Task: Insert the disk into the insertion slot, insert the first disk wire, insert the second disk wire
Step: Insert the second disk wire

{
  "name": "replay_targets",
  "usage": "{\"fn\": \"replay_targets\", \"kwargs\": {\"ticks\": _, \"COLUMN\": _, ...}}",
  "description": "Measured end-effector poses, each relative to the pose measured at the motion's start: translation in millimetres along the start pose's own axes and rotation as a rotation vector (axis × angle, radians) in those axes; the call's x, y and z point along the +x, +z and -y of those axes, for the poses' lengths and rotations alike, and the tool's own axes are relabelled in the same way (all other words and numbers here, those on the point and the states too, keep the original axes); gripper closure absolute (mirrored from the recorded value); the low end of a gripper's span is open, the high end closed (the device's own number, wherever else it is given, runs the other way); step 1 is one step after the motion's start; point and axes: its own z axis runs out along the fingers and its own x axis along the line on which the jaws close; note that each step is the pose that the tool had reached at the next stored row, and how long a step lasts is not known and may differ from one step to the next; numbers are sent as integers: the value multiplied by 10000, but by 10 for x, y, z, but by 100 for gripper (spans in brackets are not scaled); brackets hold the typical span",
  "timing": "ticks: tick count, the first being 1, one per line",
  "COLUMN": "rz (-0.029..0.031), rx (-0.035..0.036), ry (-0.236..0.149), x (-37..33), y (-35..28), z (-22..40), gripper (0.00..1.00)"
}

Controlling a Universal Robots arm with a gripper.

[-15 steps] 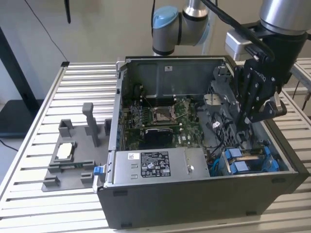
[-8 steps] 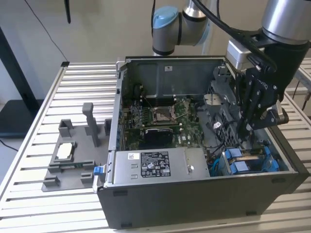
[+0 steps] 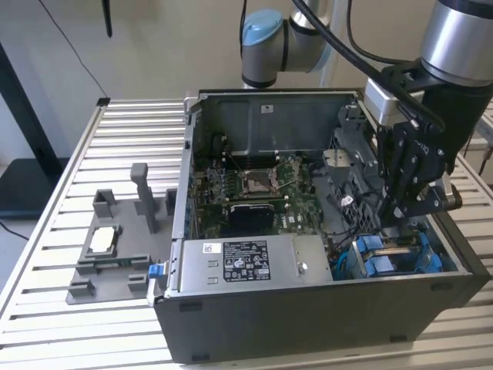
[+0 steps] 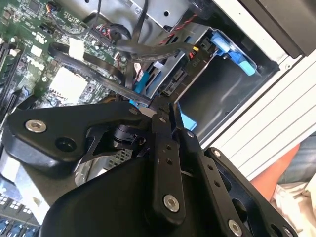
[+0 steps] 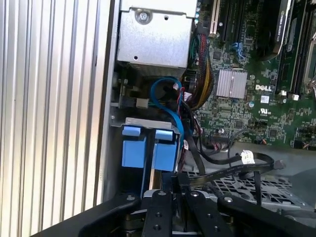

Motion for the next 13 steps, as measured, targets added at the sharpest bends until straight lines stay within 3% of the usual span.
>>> {"fn": "replay_targets", "kwargs": {"ticks": 6, "rz": 0, "rx": -6, "ry": 28, "x": 39, "y": 38, "z": 78, "gripper": 84}}
{"fn": "replay_targets", "kwargs": {"ticks": 13, "rz": 6, "rx": -45, "ry": 97, "x": 67, "y": 55, "z": 120, "gripper": 84}}
